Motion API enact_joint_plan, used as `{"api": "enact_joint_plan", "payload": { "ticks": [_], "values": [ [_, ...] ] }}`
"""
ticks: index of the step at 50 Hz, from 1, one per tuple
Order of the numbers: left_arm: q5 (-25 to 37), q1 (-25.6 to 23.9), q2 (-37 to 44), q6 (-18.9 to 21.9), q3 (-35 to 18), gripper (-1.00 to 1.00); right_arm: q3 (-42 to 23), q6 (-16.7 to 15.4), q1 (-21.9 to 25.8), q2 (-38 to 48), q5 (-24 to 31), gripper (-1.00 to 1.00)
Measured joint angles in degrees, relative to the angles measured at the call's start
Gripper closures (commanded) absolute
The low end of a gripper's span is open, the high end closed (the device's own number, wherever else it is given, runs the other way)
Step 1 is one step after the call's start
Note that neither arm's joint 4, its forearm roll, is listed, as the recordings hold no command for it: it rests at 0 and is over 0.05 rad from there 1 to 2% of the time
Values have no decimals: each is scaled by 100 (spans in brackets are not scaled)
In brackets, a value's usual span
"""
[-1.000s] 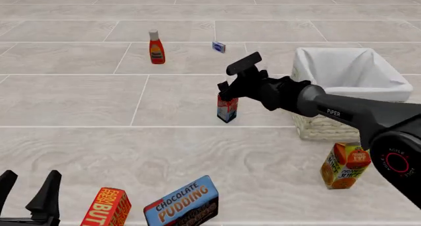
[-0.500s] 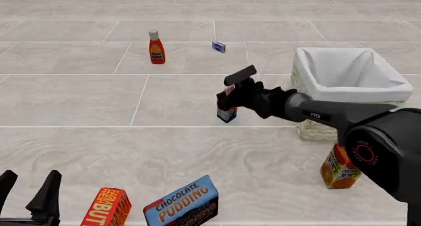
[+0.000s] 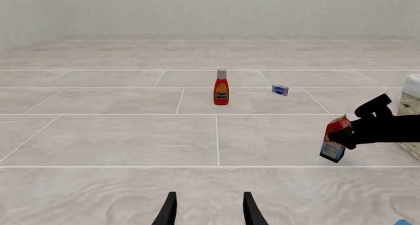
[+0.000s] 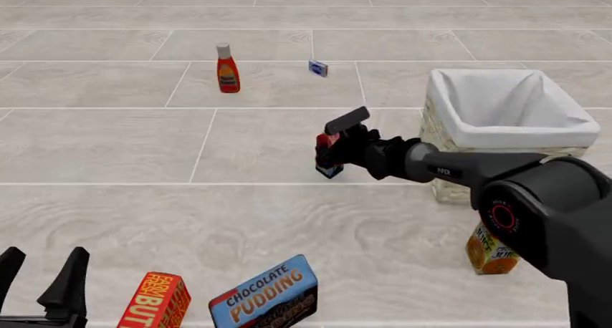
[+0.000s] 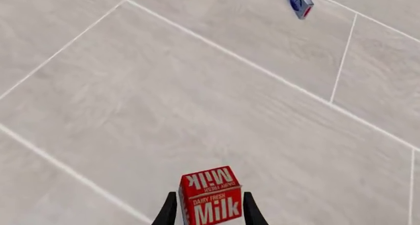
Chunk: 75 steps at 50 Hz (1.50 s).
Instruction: Pick the milk and place it in the basket.
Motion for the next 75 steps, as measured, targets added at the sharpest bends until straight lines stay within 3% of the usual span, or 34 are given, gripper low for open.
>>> {"api": "enact_joint_plan", "payload": {
  "ticks": [12,13,38,59,75],
  "values": [
    [0,0,0,0,0,-100,-60,47,-7,205,-50,-100],
    [0,0,0,0,0,-100,-59,49,-9,213,-55,100],
    [0,0,0,0,0,-100,278,-126,3,-103,-156,100],
    [0,0,0,0,0,-100,712,-356,38,-1001,-119,100],
    [0,0,1,0,0,-100,859,-531,-77,-1913,258,100]
  ]
}}
